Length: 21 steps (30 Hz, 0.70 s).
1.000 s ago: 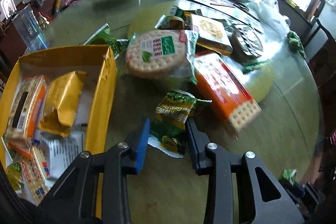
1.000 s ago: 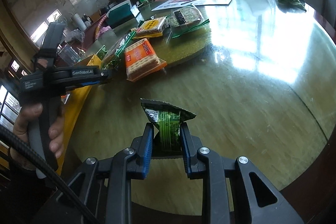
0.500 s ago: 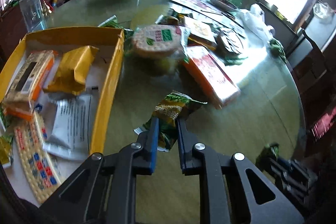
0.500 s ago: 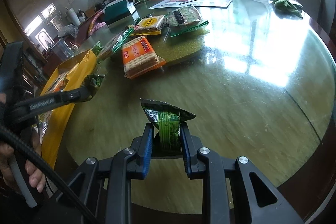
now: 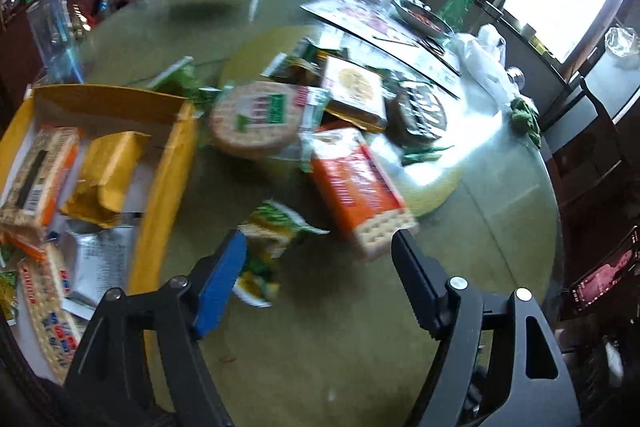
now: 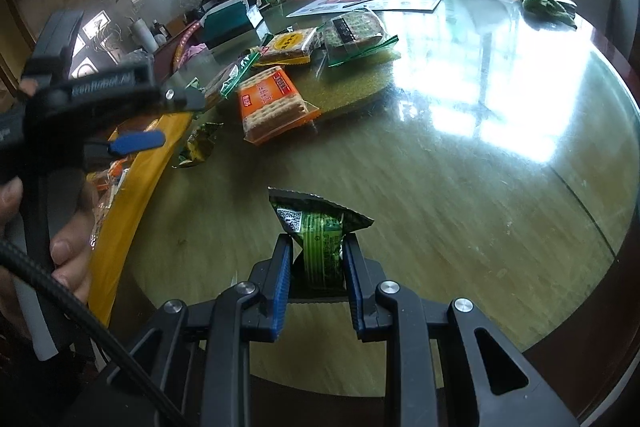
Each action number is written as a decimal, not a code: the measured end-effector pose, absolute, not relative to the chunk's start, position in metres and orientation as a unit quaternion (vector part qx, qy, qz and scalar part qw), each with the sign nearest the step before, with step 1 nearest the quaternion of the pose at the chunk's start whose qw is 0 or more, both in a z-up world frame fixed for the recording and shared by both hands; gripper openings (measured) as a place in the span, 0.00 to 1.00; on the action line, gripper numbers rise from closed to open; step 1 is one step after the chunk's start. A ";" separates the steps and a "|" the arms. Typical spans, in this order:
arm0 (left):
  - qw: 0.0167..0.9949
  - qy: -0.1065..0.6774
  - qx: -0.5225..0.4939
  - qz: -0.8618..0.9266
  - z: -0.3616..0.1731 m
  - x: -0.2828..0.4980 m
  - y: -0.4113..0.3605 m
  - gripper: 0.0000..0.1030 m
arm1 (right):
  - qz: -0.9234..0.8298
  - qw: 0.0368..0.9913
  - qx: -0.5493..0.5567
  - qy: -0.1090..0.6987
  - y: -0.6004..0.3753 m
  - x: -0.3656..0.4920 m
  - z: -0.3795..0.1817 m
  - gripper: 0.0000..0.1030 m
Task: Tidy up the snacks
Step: 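Grasp the orange cracker pack with the left tool while the right holds the green bag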
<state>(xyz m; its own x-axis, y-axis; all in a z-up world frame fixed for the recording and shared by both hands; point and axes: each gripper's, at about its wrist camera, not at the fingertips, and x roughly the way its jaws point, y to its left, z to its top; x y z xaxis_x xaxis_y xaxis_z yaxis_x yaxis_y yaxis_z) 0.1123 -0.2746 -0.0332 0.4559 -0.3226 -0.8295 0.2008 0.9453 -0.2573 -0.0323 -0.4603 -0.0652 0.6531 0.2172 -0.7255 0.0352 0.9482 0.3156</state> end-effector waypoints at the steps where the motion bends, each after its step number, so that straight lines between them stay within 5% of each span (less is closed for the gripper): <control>1: 0.847 0.505 -0.060 -0.156 -0.033 0.115 -0.282 0.73 | 0.050 0.897 0.153 0.412 -0.462 -0.033 -0.065 0.24; 21: 0.826 0.558 0.005 -0.077 -0.072 0.168 -0.352 0.74 | 0.050 0.900 0.167 0.400 -0.474 -0.041 -0.068 0.24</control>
